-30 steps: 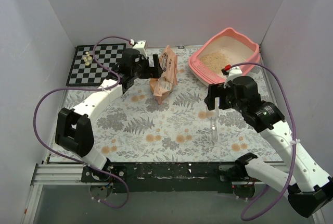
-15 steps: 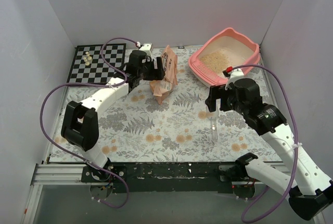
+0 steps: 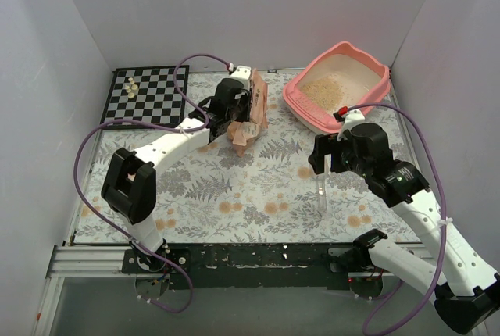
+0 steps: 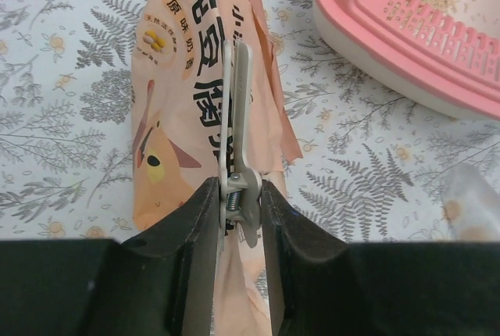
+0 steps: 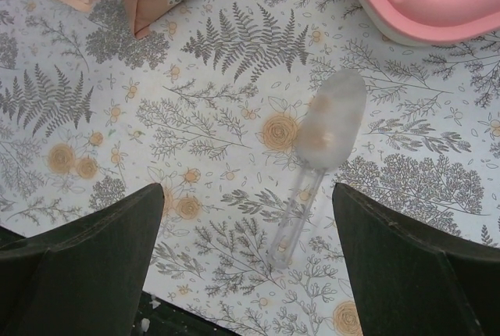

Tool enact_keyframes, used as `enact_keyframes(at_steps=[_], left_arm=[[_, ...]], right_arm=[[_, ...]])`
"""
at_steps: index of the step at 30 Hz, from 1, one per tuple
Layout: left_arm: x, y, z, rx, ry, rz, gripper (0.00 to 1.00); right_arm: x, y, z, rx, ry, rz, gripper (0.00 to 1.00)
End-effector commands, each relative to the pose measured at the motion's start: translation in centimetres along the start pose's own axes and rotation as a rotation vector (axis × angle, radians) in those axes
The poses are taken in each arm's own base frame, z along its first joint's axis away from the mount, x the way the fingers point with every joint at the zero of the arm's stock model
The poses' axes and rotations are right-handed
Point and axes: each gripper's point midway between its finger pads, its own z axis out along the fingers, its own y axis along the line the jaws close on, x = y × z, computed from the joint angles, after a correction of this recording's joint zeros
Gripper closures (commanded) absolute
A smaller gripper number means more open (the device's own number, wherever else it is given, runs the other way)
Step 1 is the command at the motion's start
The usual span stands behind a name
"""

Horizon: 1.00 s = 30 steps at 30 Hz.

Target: Fill the litter box with clean litter

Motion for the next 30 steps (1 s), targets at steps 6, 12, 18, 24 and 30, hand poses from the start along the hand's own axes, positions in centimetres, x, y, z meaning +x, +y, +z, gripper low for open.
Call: enact_keyframes(at_steps=[6,12,18,24,30], left_arm=[[-1.1,2.1,-0.6,-0.134,-0.050,0.072,1.00],[-2.3,2.0,-2.3,-0.160,-0.092,0.094,1.00],[-4.7,1.2,-6.2,-0.204,-0.152,0.131,1.00],[-4.2,1.5,-7.2,-0.204,-0.149,0.149,1.00],[-6.1,-0.5,-9.1,-0.093,-0.162,0.088,1.00]], right_arm=[[-0.6,0.6,-0.1,-0.032,-0.030,0.017,0.04],[-0.8,0.8,-0.1,-0.040,-0.032,0.026,0.04],[-1.0,1.0,-0.1,-0.047,-0.032,0.032,0.04],[-1.0,1.5,-0.1,-0.072,-0.032,0.046,0.05],[-1.0,1.7,-0.3,-0.080,-0.032,0.055,0.04]])
